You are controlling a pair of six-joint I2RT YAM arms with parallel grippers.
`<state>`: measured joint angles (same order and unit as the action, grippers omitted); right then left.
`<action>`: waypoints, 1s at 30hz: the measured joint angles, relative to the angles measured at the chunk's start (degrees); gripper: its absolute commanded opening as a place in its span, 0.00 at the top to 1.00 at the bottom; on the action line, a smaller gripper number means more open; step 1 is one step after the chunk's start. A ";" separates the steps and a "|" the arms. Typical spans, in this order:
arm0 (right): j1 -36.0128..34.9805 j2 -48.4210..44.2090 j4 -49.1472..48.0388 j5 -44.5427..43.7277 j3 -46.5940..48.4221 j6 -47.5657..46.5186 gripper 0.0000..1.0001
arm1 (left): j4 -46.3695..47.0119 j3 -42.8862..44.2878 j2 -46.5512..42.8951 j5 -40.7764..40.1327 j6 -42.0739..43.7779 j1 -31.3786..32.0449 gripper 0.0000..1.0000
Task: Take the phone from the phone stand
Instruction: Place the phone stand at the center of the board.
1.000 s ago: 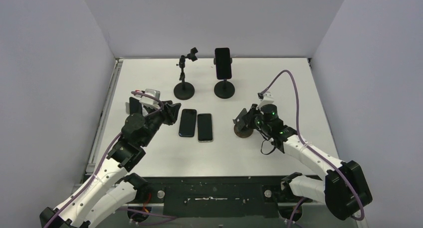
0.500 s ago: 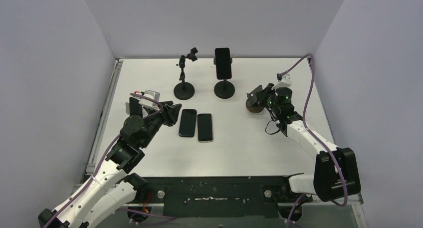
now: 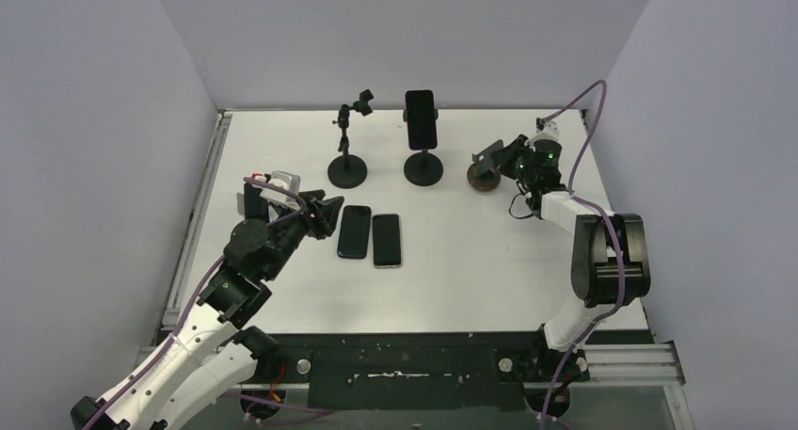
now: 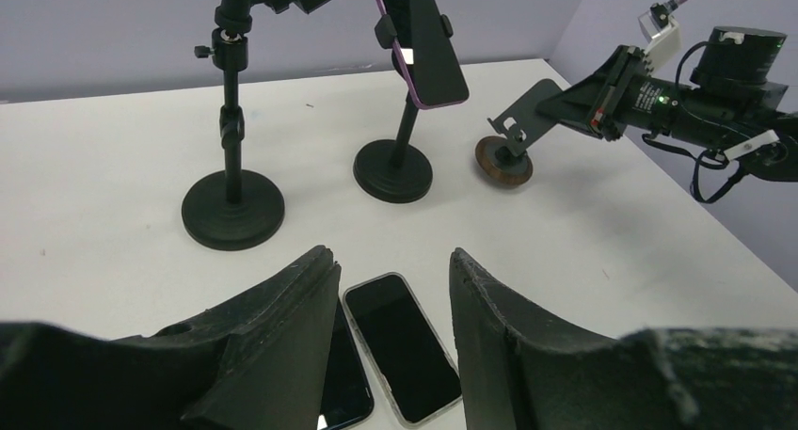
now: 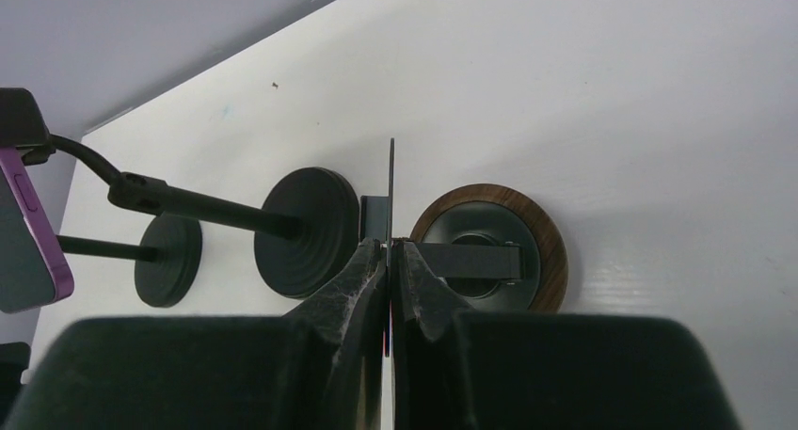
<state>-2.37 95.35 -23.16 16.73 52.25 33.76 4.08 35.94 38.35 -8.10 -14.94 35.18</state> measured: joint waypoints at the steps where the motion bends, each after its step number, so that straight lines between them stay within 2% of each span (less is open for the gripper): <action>1: 0.22 1.05 -0.59 0.72 0.79 0.13 1.00 | 0.00 0.00 0.04 0.07 0.09 0.00 0.55; 17: 0.57 8.87 -4.24 5.86 4.55 1.11 1.00 | 1.03 -0.50 1.51 4.11 0.35 -0.90 0.55; 22: 0.57 10.01 -4.22 5.92 6.08 1.55 0.55 | 1.11 -0.66 1.60 4.11 0.33 -0.98 0.55; 26: 0.57 10.19 -3.98 5.84 6.47 1.66 0.32 | 1.14 -0.66 1.53 4.11 0.35 -1.03 0.55; 28: 0.57 10.16 -3.67 5.35 6.47 1.62 0.17 | 1.14 -0.66 1.40 4.11 0.35 -1.03 0.55; 30: 0.57 9.90 -2.99 4.59 6.45 1.53 0.14 | 1.14 -0.66 1.22 4.11 0.35 -1.03 0.55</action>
<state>-1.80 105.25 -26.15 21.32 58.70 35.29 5.21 35.29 39.57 -3.99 -14.59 34.15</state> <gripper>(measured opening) 0.779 0.451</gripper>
